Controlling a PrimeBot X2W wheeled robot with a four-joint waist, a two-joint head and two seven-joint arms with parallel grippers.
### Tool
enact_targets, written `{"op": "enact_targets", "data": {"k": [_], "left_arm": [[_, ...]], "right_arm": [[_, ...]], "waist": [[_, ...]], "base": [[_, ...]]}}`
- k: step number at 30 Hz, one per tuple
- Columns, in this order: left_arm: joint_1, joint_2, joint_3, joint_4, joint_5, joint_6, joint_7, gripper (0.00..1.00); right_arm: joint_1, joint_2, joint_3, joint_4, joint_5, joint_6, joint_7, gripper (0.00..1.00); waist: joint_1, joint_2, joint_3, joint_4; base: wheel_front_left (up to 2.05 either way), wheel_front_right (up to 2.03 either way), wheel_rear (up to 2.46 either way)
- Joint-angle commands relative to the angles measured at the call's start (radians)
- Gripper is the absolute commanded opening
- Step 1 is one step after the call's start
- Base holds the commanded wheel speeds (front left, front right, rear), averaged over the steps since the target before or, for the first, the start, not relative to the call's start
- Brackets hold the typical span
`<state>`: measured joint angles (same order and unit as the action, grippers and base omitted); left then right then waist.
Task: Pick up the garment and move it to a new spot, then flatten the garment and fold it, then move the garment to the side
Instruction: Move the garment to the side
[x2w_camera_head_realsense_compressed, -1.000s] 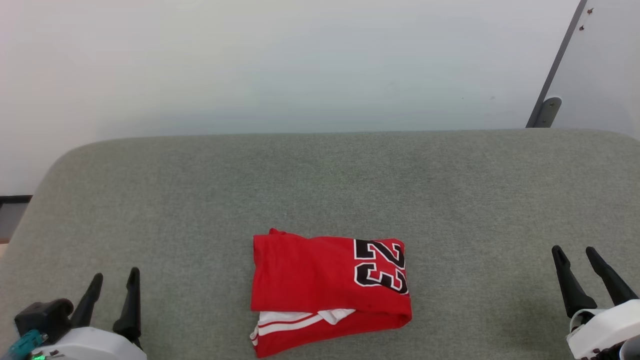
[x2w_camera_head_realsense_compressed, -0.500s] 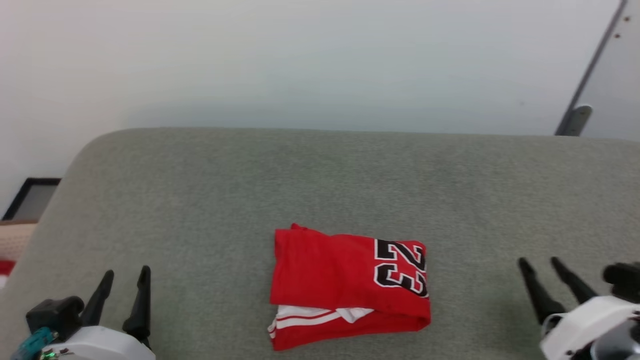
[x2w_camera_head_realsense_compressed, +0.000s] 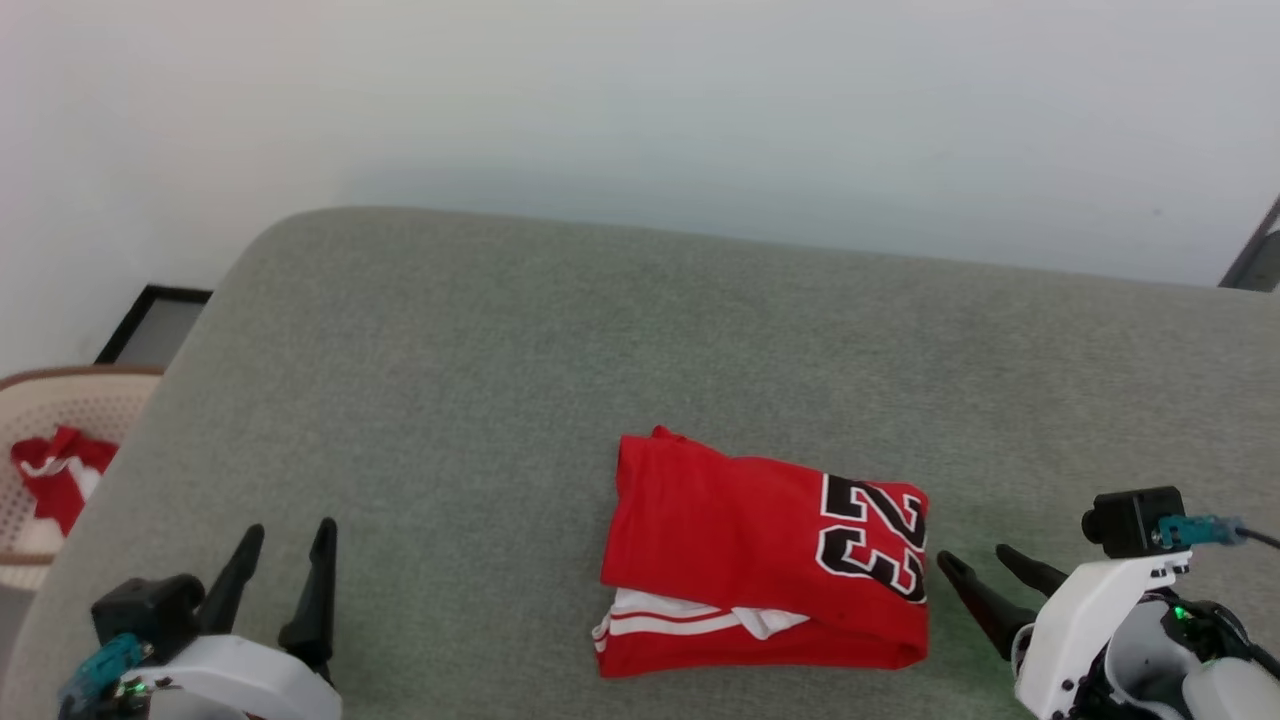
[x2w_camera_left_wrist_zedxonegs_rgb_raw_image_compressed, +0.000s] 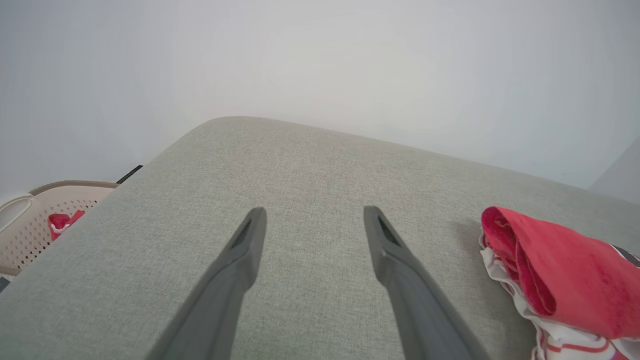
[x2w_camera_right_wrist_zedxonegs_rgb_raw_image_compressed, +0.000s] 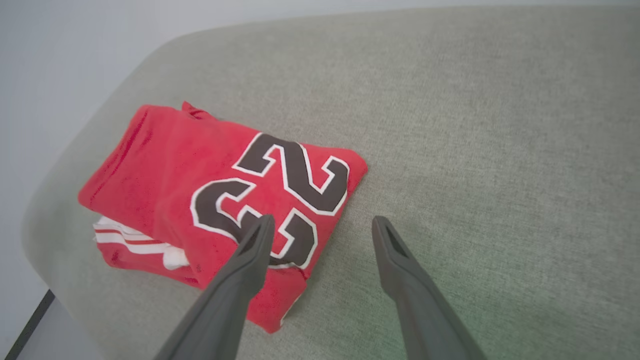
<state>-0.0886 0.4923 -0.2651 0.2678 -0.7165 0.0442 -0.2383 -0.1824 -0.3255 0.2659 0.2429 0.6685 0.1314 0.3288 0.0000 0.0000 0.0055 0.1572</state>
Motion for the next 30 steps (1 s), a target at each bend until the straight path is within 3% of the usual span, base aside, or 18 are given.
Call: {"op": "enact_targets", "data": {"k": [1, 11, 22, 23, 24, 25, 30], "left_arm": [[-0.015, -0.006, -0.005, 0.001, 0.010, -0.003, -0.003, 1.00], [-0.059, -0.032, -0.025, 0.026, 0.012, -0.016, -0.007, 1.00], [-0.103, -0.065, -0.035, 0.064, 0.019, -0.036, -0.017, 1.00], [-0.107, -0.066, -0.035, 0.068, 0.020, -0.036, -0.018, 1.00], [-0.109, -0.068, -0.034, 0.072, 0.019, -0.038, -0.018, 1.00], [-0.112, -0.069, -0.033, 0.077, 0.020, -0.041, -0.018, 1.00], [-0.118, -0.074, -0.025, 0.092, 0.022, -0.046, -0.022, 1.00]], "right_arm": [[-0.020, -0.007, -0.004, 0.016, 0.002, -0.002, 0.028, 1.00], [-0.083, 0.022, -0.048, 0.103, -0.038, -0.002, 0.225, 1.00], [-0.119, 0.070, -0.062, 0.163, -0.073, -0.002, 0.344, 1.00], [-0.121, 0.074, -0.062, 0.164, -0.073, -0.002, 0.353, 0.92], [-0.122, 0.077, -0.062, 0.162, -0.073, -0.002, 0.358, 0.35], [-0.123, 0.080, -0.063, 0.160, -0.072, -0.002, 0.365, 0.00], [-0.114, 0.070, -0.064, 0.124, -0.066, -0.002, 0.397, 0.00]], "waist": [[0.0000, 0.0000, 0.026, 0.026], [0.0000, 0.0000, 0.091, 0.069], [0.0000, 0.0000, 0.142, 0.086], [0.0000, 0.0000, 0.144, 0.087], [0.0000, 0.0000, 0.146, 0.087], [0.0000, 0.0000, 0.148, 0.087], [0.0000, 0.0000, 0.153, 0.082]], "base": [[0.00, 0.00, 0.00], [0.00, 0.00, 0.00], [0.00, 0.00, 0.00], [0.00, 0.00, 0.00], [0.00, 0.00, 0.00], [0.00, 0.00, 0.00], [0.00, 0.00, 0.00]]}}
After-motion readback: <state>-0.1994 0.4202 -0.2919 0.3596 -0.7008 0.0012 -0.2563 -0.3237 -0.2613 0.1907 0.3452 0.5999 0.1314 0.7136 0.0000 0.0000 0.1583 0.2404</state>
